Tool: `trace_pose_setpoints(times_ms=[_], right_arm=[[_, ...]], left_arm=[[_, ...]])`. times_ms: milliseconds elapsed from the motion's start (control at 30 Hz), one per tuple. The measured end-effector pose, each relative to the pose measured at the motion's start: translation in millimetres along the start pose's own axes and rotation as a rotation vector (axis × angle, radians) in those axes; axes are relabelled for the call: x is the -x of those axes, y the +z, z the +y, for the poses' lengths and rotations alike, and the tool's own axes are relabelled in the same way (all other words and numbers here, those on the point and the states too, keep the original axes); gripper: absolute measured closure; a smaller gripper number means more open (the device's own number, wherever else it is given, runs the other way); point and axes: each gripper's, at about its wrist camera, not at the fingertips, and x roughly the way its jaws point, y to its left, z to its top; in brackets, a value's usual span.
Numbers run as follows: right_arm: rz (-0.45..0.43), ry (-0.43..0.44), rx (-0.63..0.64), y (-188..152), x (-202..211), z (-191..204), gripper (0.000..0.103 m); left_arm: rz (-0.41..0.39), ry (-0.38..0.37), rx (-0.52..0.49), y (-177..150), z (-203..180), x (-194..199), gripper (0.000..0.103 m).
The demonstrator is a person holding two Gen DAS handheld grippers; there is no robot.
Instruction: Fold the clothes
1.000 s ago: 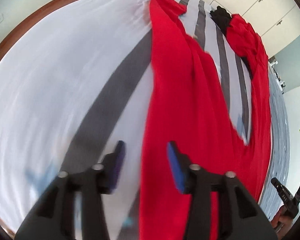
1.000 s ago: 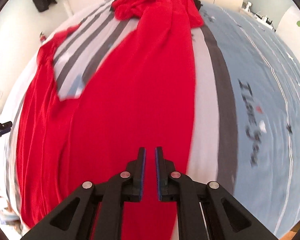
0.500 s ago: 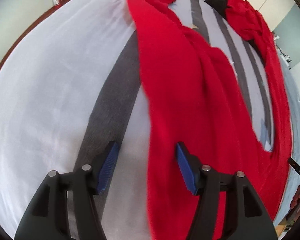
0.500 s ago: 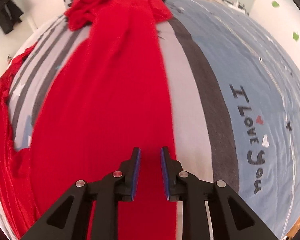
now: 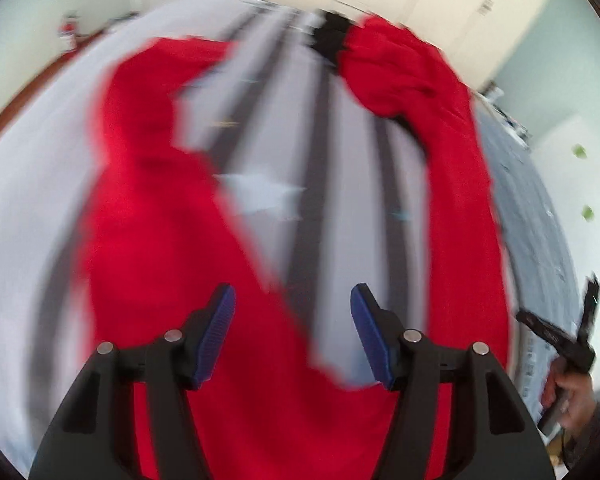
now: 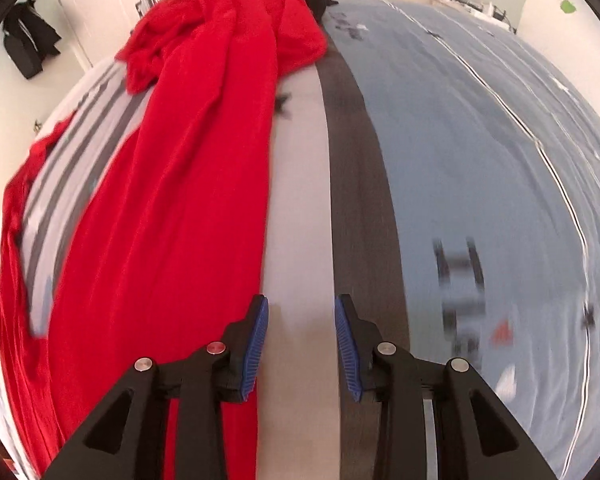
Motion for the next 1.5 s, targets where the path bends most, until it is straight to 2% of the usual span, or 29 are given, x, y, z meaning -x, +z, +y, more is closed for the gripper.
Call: trace_pose_setpoints(times_ms=[67,167,233,333,400,500,600,700,800,933,1100,1167,1200,1233,1333,1500], right_arm=[[-0.007,0.031,0.007,18,-7,0,0.071],[-0.016,0.070,0.016,42,-17,1,0.071],[-0.015,0.078,0.036,50,-23,6,0.071],[-0.004,0.071,0.085,53,-32,12,0.071],[0.003,0.058,0.097,50,-36,15,0.071],[0.030,0.034,0.101,38,-44,14,0.071],[0.006,0.018,0.117,25,-43,13,0.071],[-0.007,-0.007,0.088,19,-38,12,0.071],[-0.023,-0.031,0.037,24,-35,16,0.071],[-0.049,-0.026,-0.018,16,-19,22,0.071],[-0.072,0.006,-0.066,0,0,43,0.071],[-0.081,0.022,-0.075,-5,7,49,0.071],[-0.084,0.034,-0.078,-10,11,53,0.071],[-0.084,0.043,-0.078,-14,14,56,0.071],[-0.075,0.056,-0.062,-25,19,63,0.071],[-0.056,0.059,-0.040,-41,20,61,0.071]], left_arm=[[0.034,-0.055,-0.026,12,-23,-20,0.046],[0.058,-0.096,-0.052,47,-71,-68,0.046],[0.067,-0.085,-0.064,60,-79,-83,0.046],[0.049,-0.072,-0.022,52,-62,-68,0.046],[0.029,-0.035,0.011,51,-44,-59,0.046],[-0.007,0.050,0.088,45,4,-33,0.046],[-0.042,0.165,0.163,33,63,-3,0.046],[-0.024,0.255,0.201,19,112,12,0.046],[0.022,0.265,0.226,3,146,16,0.046],[0.089,0.275,0.272,-18,163,4,0.046],[0.079,0.273,0.270,-26,164,-8,0.045],[0.076,0.234,0.262,-26,164,-7,0.061],[0.077,0.204,0.254,-26,164,-6,0.088],[0.077,0.175,0.246,-26,164,-5,0.100],[0.078,0.111,0.264,-27,166,1,0.100],[-0.020,0.110,0.257,-16,148,39,0.101]])
